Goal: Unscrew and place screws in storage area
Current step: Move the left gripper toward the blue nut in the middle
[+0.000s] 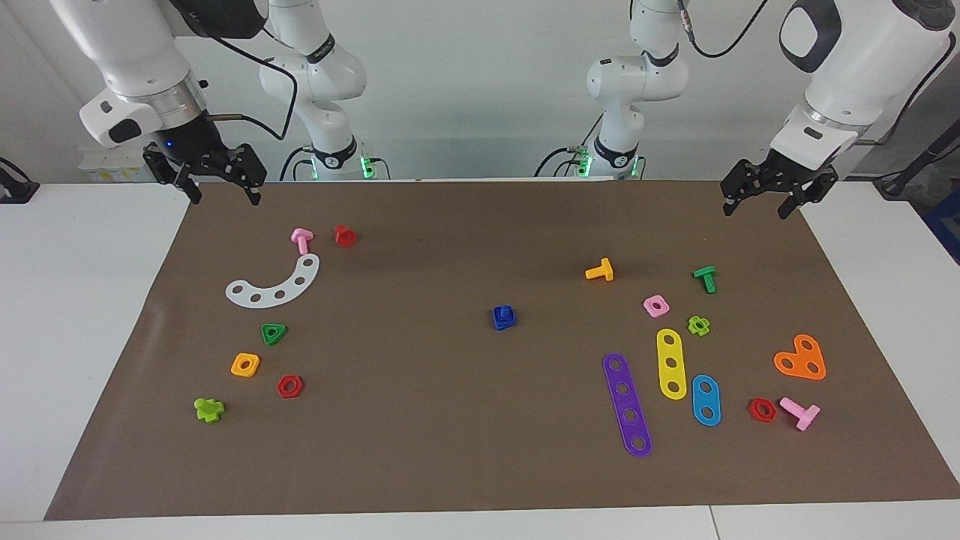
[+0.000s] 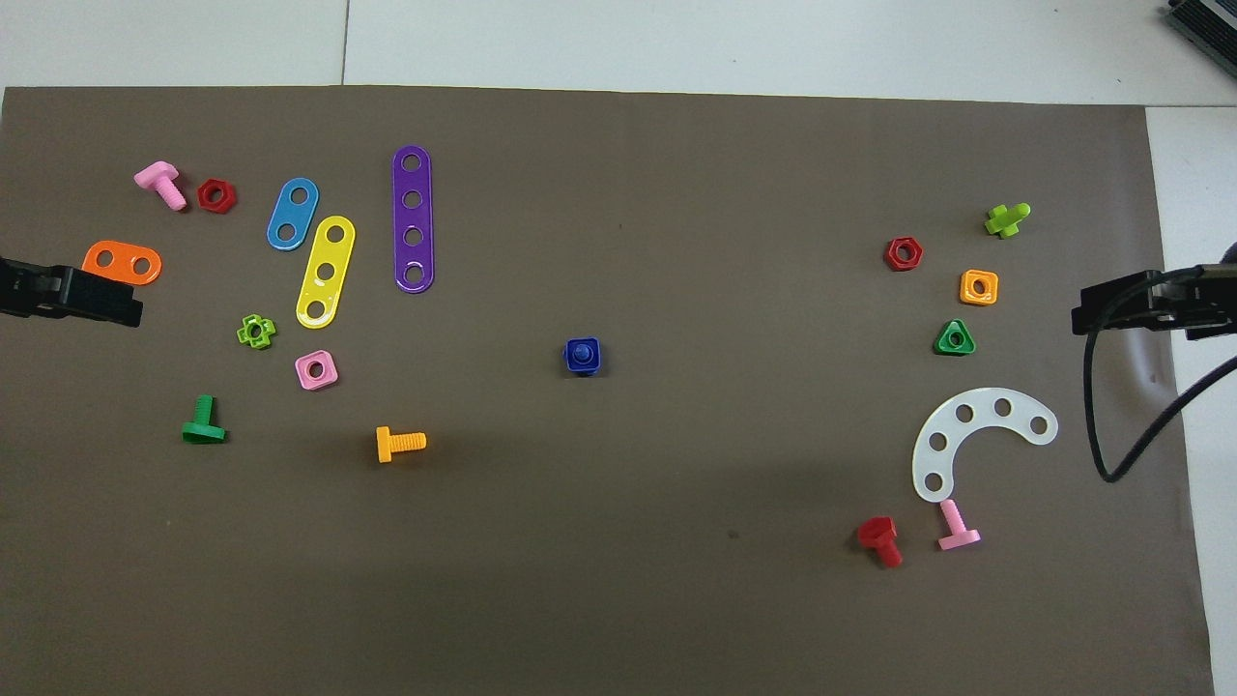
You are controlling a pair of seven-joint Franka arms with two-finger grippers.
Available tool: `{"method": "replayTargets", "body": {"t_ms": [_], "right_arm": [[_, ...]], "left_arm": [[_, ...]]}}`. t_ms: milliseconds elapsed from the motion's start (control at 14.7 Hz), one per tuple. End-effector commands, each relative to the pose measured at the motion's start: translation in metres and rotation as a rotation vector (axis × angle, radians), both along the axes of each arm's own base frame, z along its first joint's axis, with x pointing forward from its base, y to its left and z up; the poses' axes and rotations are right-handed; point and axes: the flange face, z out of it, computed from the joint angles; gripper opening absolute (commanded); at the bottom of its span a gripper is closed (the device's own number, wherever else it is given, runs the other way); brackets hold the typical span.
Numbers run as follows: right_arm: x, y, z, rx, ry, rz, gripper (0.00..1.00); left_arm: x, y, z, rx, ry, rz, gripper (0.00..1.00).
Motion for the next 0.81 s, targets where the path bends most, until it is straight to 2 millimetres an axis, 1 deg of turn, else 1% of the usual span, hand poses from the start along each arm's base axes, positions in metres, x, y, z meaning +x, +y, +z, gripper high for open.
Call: {"method": "replayTargets", "body": {"t_ms": [0, 204, 271, 339, 407, 543, 611, 679, 747], "right_arm": [[-0.001, -0.001, 0.0, 0.006, 0.0, 0.024, 1.0], [-0.001, -0.001, 0.0, 0.006, 0.002, 0.024, 1.0], [-0.001, -0.001, 0.0, 0.006, 0.002, 0.024, 1.0], [-0.001, -0.001, 0.0, 0.006, 0.0, 0.024, 1.0], [-0.001, -0.001, 0.0, 0.006, 0.002, 0.024, 1.0], [-0.001, -0.001, 0.0, 0.006, 0.0, 0.024, 1.0], [-0.001, -0.001, 0.0, 0.006, 0.002, 0.024, 1.0], [-0.001, -0.001, 0.0, 0.006, 0.002, 0.024, 1.0], [-0.001, -0.001, 0.0, 0.006, 0.002, 0.024, 1.0]], "left_arm": [[-0.011, 0.003, -0.002, -0.002, 0.025, -0.006, 1.0], [-0.012, 0.004, -0.002, -0.002, 0.028, -0.002, 1.0], [-0.015, 0.001, -0.005, -0.002, 0.042, -0.013, 1.0], [-0.023, -0.003, -0.009, -0.003, 0.063, -0.021, 1.0], [-0.026, -0.006, -0.016, -0.002, 0.074, -0.024, 1.0], [-0.029, -0.012, -0.023, -0.001, 0.068, -0.023, 1.0], [-0.031, -0.024, -0.026, 0.001, 0.066, -0.02, 1.0], [-0.035, -0.05, -0.031, 0.006, 0.074, -0.017, 1.0], [-0.036, -0.07, -0.034, 0.011, 0.068, 0.012, 1.0]]}}
